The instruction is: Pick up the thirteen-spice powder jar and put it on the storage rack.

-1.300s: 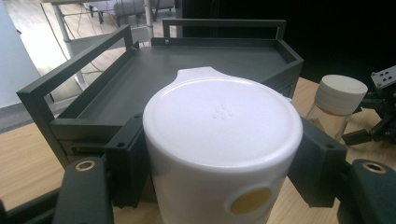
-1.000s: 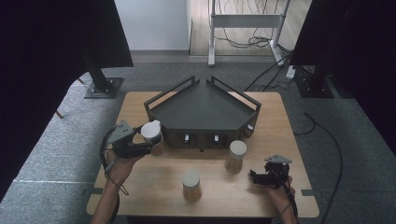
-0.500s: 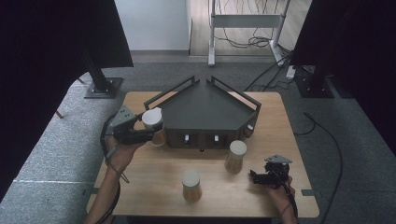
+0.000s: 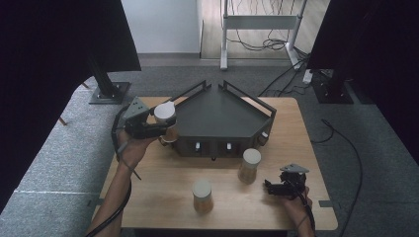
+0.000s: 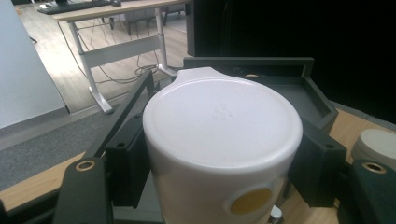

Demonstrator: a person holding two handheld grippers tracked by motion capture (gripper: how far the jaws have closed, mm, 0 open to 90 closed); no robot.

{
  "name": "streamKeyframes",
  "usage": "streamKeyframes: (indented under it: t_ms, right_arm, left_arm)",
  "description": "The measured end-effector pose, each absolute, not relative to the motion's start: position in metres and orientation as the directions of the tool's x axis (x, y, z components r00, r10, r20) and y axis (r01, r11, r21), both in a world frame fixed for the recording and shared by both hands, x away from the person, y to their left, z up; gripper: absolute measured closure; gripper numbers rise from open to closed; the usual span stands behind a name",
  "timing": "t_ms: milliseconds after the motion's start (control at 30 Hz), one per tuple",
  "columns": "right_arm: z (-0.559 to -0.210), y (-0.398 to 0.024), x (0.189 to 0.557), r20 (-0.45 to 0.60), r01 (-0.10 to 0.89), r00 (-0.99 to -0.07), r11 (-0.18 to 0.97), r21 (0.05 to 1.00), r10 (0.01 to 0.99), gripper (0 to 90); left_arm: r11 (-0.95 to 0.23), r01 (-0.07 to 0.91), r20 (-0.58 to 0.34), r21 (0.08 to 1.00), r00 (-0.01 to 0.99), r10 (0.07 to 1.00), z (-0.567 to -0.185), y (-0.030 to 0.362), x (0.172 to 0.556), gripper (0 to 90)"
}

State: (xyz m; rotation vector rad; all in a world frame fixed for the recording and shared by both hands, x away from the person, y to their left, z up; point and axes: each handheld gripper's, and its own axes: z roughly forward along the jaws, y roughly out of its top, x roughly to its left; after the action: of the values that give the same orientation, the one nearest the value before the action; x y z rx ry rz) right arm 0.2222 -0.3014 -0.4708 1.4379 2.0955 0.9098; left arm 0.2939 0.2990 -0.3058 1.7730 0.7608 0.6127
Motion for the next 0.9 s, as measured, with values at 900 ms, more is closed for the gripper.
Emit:
streamKeyframes:
  t_ms: [900]
  right_arm:
    - [-0.471, -0.302, 0.222, 0.008, 0.643, -0.365, 0.246, 0.726, 0.931, 0.0]
  left_arm:
    - [-0.226, 0.211, 0.058, 0.951, 0.596, 0.801, -0.312, 0.276, 0.341, 30.9]
